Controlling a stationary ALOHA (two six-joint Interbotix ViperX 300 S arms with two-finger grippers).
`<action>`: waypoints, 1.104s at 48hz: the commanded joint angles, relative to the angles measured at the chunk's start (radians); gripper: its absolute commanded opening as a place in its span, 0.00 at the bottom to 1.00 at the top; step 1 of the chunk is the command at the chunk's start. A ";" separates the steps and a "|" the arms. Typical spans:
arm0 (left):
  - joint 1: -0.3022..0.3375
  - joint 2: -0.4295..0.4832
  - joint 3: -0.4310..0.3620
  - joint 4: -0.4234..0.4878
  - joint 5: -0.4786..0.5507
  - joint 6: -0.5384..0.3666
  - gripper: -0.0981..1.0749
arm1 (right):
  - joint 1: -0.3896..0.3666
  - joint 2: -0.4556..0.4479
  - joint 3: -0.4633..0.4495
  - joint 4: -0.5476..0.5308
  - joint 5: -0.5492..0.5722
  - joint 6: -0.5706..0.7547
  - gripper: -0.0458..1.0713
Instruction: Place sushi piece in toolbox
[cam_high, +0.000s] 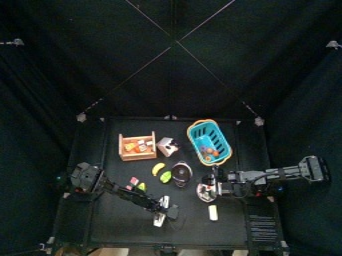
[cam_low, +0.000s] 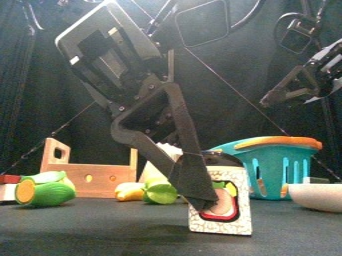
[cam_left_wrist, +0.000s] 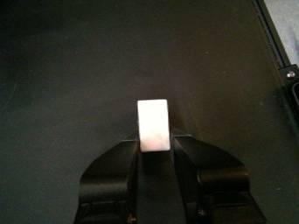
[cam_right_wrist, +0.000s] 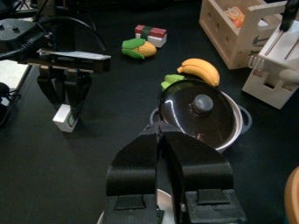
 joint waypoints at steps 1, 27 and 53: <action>0.002 -0.021 -0.026 0.003 -0.003 0.000 0.51 | 0.002 0.000 -0.009 0.000 -0.005 0.002 0.05; 0.026 -0.249 0.086 0.069 0.071 -0.002 0.50 | 0.002 0.005 -0.008 0.000 -0.005 0.002 0.05; 0.209 -0.522 0.299 0.069 -0.046 -0.005 0.50 | 0.000 0.020 -0.005 0.002 -0.005 0.002 0.05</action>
